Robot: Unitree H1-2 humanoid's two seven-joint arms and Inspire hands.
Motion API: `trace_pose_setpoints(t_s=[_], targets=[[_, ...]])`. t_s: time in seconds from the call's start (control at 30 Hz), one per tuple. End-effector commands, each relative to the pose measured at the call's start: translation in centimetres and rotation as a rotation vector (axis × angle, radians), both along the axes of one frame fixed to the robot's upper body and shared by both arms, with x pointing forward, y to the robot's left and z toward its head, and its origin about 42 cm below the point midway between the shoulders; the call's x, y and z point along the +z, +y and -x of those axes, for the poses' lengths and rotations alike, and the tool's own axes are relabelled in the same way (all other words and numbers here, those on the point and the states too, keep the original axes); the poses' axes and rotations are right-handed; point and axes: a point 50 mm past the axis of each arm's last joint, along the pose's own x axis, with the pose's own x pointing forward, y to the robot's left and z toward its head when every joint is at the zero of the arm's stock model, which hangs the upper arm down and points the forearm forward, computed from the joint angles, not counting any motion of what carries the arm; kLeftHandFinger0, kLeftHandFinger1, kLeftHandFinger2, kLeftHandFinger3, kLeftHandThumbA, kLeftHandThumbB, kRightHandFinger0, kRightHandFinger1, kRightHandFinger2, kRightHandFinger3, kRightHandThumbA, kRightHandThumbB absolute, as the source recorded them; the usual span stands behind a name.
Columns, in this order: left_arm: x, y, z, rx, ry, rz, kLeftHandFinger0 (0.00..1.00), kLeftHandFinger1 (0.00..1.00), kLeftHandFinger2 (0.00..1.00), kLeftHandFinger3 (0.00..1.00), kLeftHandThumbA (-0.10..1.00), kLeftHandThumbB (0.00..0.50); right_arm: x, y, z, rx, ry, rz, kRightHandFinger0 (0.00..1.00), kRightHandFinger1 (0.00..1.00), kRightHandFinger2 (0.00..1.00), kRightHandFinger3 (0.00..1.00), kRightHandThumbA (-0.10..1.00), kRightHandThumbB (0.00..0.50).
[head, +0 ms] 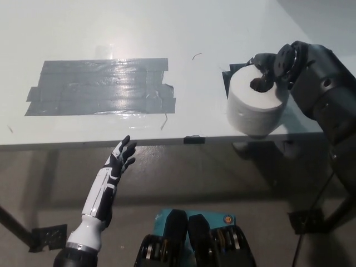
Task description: A toilet paper roll is kept on the black spot on the desk infront of the robot and the robot inserts its right thumb into the hole in the centre to grab the roll. Then it passes the roll to a person.
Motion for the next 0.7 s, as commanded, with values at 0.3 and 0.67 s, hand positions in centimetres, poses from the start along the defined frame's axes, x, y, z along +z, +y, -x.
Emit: trace_pose_setpoints(t_s=[0.3,0.67], targets=[[2.0,-0.1,-1.0,-0.027,-0.072,0.003,1.0,1.0,1.0,1.0,1.0,0.169,0.6,-1.0,-0.5,-0.032,-0.229,-0.104,0.23,0.65,0.82,0.83,-0.1,0.183],[2.1,0.1,-1.4,-0.03,-0.073,-0.011,1.0,1.0,1.0,1.0,1.0,0.167,3.8,-5.0,-0.8,-0.154,-0.515,-0.571,0.1,0.64,0.89,0.86,-0.1,0.174]])
